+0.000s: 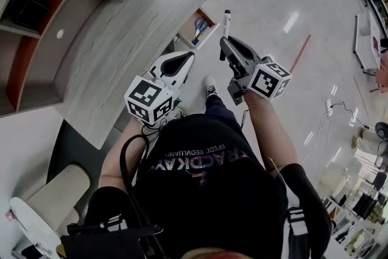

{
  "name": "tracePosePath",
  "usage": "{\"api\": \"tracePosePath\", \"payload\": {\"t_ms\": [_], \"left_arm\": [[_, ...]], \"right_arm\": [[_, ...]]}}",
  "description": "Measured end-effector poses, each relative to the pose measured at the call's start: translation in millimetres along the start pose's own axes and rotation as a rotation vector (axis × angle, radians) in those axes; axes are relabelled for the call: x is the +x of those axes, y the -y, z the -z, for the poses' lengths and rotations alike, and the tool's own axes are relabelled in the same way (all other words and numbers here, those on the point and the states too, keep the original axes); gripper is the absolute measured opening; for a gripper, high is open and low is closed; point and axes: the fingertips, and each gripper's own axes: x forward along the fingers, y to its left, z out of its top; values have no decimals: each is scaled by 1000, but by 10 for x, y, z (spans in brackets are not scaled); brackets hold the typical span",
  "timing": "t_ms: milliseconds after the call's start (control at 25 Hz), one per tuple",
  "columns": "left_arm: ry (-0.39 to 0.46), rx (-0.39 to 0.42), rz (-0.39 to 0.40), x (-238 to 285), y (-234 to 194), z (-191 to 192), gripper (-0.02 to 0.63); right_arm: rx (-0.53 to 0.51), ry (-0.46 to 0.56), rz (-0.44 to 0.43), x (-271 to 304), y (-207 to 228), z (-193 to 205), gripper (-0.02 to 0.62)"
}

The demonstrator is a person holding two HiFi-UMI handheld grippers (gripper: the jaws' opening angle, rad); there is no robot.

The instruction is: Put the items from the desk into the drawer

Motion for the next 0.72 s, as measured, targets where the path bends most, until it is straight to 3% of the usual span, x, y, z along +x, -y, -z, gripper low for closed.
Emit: {"api": "tracePosePath", "payload": {"t_ms": [400,720], "left_arm": [[-57,-46,-76,375,-93,147,11],[-127,-104,-128,634,-118,434,11]], "right_arm": [[93,-92,-6,212,533,100,75],[216,-207,3,480,983,476,75]]}}
